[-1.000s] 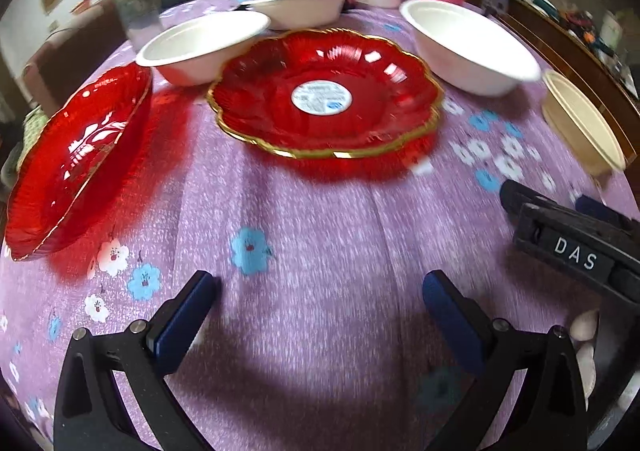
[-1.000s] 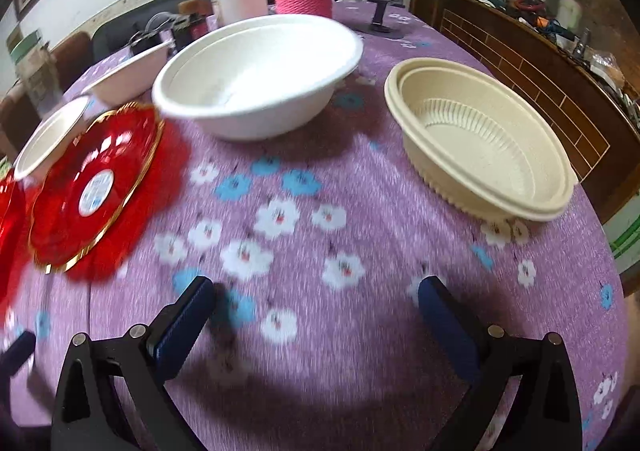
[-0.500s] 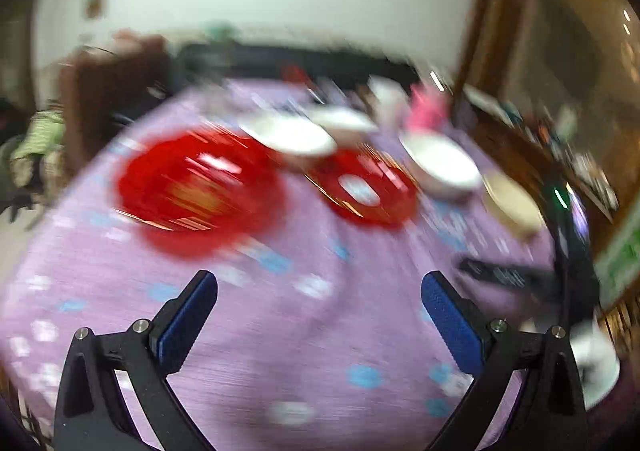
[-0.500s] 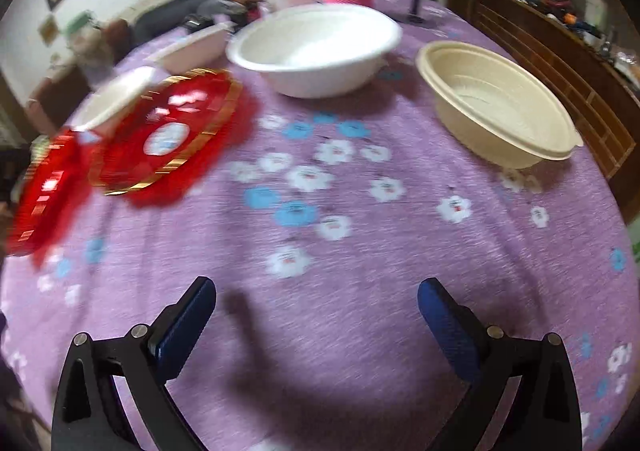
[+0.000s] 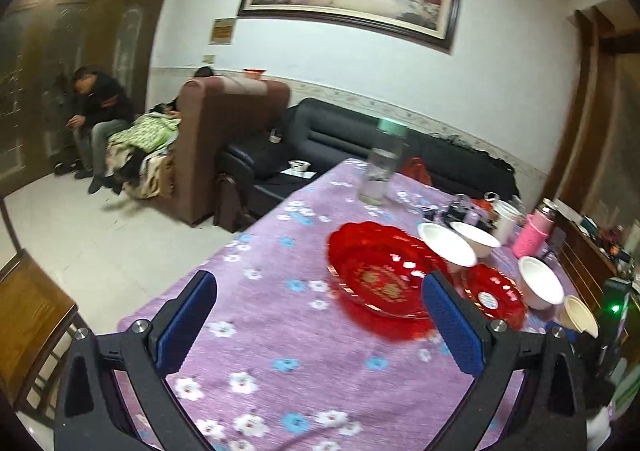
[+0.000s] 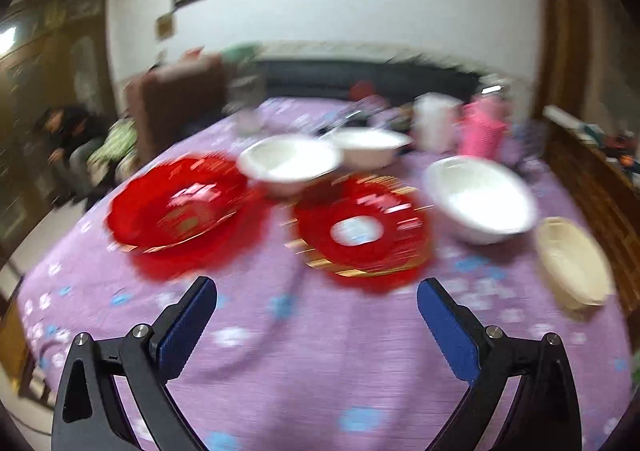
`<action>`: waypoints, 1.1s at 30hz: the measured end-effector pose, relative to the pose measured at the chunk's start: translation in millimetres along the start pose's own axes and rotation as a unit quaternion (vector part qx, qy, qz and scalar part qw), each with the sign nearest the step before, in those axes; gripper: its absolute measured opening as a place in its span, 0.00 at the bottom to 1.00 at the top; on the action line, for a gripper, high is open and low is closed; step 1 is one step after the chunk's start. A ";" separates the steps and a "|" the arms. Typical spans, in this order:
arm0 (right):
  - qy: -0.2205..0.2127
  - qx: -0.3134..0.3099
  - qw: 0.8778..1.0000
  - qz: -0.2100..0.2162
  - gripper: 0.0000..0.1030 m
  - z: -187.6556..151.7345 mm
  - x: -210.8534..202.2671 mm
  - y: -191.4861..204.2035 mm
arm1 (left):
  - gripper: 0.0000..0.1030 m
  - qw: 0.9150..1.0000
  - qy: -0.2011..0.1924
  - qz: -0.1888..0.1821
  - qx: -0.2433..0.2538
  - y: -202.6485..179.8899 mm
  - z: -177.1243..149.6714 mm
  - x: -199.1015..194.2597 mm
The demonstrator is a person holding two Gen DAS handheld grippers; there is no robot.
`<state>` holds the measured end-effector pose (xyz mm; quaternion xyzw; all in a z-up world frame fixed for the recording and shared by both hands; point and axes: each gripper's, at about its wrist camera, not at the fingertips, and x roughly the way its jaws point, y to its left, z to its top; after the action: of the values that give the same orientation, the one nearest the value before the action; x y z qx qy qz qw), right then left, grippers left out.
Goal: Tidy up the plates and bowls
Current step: 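Move both grippers toward the large red 'THE WEDDING' bowl, then grasp the rim of the large red bowl with both grippers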
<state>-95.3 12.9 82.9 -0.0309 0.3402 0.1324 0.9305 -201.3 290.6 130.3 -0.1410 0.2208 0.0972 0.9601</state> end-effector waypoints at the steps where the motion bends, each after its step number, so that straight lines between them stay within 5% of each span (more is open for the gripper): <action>1: 0.005 -0.003 1.000 0.007 0.99 -2.0 1.4 7.2 | 0.99 1.000 0.003 0.003 -0.002 5.5 0.2 1.4; 18: 0.065 0.022 0.996 0.062 0.99 37.2 77.8 48.7 | 0.99 0.994 0.102 0.022 -0.012 12.0 21.4 104.6; 26: 0.098 0.085 0.987 0.097 0.99 48.0 114.5 39.5 | 0.99 0.979 0.196 0.013 -0.052 10.6 30.2 183.9; 33: 0.107 0.129 0.978 0.125 0.96 51.2 134.7 29.3 | 0.99 0.970 0.237 0.000 -0.046 -7.5 28.0 236.0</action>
<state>27.7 79.0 36.7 0.1180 0.4530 0.1986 0.8611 20.2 321.7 49.6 -0.2036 0.4377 0.0712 0.8729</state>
